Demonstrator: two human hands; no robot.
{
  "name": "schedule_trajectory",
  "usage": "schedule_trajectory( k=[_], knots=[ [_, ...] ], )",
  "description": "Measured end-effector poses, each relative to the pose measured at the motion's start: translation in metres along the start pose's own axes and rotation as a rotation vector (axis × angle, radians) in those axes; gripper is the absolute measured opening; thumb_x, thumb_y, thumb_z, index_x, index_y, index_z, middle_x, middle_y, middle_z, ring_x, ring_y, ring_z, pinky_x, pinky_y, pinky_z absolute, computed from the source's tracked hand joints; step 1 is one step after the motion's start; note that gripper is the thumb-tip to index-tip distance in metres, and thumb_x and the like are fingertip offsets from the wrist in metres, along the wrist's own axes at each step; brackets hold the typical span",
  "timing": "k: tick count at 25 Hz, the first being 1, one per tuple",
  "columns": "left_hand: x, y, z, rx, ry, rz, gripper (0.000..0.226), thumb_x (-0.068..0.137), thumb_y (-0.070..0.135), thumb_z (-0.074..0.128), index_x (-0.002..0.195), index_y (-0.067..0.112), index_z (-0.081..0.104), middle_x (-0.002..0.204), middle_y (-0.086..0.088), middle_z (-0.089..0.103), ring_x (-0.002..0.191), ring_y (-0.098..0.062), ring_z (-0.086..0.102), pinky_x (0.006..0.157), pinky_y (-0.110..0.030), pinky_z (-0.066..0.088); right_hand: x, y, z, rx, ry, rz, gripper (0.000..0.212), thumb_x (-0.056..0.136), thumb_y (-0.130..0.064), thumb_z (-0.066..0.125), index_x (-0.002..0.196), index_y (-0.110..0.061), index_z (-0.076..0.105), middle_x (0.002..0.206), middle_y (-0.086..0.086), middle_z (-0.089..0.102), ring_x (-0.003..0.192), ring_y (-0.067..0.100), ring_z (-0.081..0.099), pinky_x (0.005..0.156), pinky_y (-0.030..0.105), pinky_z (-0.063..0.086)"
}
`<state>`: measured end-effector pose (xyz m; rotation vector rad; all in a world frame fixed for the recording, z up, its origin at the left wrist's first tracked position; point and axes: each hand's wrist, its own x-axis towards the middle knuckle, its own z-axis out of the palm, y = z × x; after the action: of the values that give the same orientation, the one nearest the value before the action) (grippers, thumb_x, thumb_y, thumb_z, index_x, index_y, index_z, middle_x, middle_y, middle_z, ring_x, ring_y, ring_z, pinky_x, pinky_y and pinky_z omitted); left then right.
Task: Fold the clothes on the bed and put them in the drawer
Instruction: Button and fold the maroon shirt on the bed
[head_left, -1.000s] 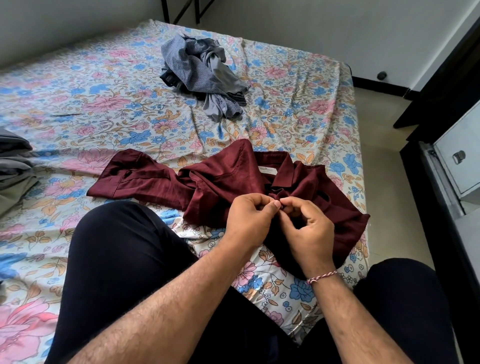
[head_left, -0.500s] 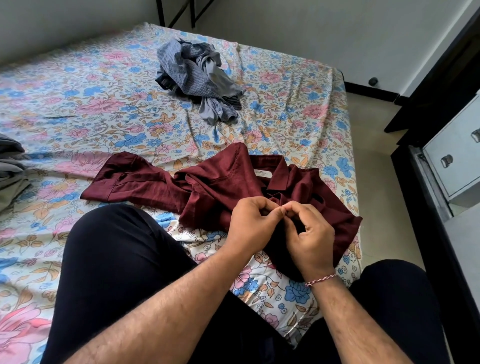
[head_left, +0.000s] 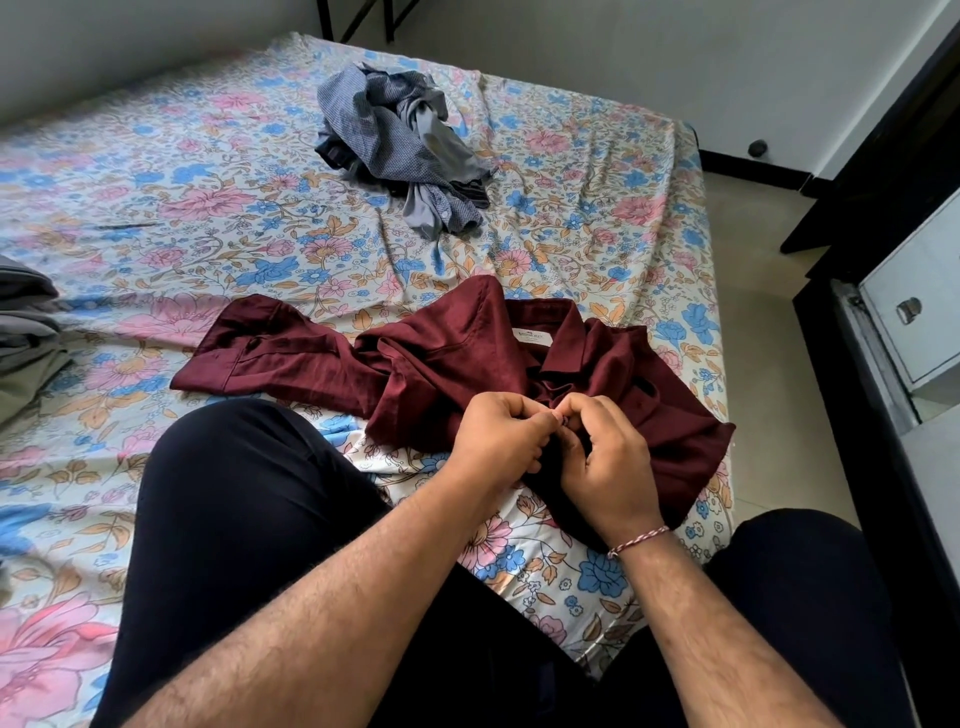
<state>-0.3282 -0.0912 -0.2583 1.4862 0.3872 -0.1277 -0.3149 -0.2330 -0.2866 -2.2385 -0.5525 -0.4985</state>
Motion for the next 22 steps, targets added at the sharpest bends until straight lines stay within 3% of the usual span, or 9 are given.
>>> schedule_trajectory(
  k=[5,7,10,13,16,19,22],
  knots=[
    [-0.002,0.003,-0.001,0.133,0.040,0.025,0.017,0.092,0.012,0.074,0.075,0.010,0.076,0.059,0.000,0.063,0.053,-0.015,0.055,0.056,-0.031,0.050,-0.001,0.003,0.005,-0.013,-0.024,0.002,0.029,0.102,-0.033,0.050,0.103,-0.008,0.065,0.094,-0.003,0.061,0.080,0.012,0.058,0.073,0.022,0.049],
    [0.001,0.002,-0.002,0.200,0.069,0.062,0.016,0.091,0.013,0.073,0.075,0.013,0.076,0.060,0.002,0.065,0.053,-0.013,0.058,0.055,-0.029,0.052,-0.003,0.003,0.006,-0.026,-0.018,-0.023,0.026,0.103,-0.031,0.053,0.104,-0.009,0.067,0.095,-0.002,0.063,0.081,0.013,0.060,0.073,0.025,0.052],
    [0.006,0.005,-0.005,0.277,0.083,0.159,0.015,0.088,0.015,0.074,0.073,0.017,0.076,0.058,0.009,0.065,0.052,-0.006,0.057,0.056,-0.026,0.048,-0.001,-0.003,0.000,0.030,0.119,0.007,0.008,0.092,-0.013,0.074,0.100,-0.009,0.075,0.093,-0.002,0.070,0.085,0.010,0.067,0.078,0.023,0.055],
    [0.004,0.010,-0.001,0.065,-0.024,0.148,0.021,0.093,0.009,0.070,0.074,0.016,0.075,0.056,0.006,0.057,0.050,-0.008,0.049,0.052,-0.024,0.045,0.003,-0.009,-0.009,0.385,0.189,0.254,0.014,0.083,-0.005,0.083,0.095,-0.011,0.079,0.090,-0.001,0.077,0.086,0.011,0.073,0.083,0.023,0.058],
    [0.000,0.008,0.004,-0.167,-0.092,0.076,0.019,0.097,0.005,0.067,0.079,0.011,0.073,0.056,0.004,0.049,0.050,-0.008,0.044,0.048,-0.022,0.043,0.003,-0.011,-0.005,0.771,0.176,0.461,0.010,0.089,-0.004,0.075,0.097,-0.009,0.077,0.094,0.005,0.078,0.091,0.019,0.074,0.087,0.036,0.060],
    [0.002,0.005,0.003,-0.121,-0.023,0.116,0.018,0.097,0.011,0.067,0.081,0.016,0.072,0.062,0.004,0.055,0.056,-0.009,0.049,0.055,-0.026,0.046,0.005,-0.008,-0.006,0.647,0.046,0.363,0.019,0.092,-0.008,0.074,0.111,-0.012,0.072,0.100,0.005,0.077,0.097,0.020,0.074,0.090,0.038,0.060],
    [0.009,0.005,0.000,0.144,0.141,0.364,0.013,0.091,0.022,0.064,0.079,0.023,0.068,0.077,0.007,0.067,0.072,-0.009,0.060,0.071,-0.033,0.052,0.005,-0.007,-0.013,0.498,-0.081,0.283,0.036,0.089,-0.017,0.080,0.123,-0.023,0.068,0.102,-0.005,0.077,0.099,0.013,0.073,0.089,0.031,0.059]
  ],
)
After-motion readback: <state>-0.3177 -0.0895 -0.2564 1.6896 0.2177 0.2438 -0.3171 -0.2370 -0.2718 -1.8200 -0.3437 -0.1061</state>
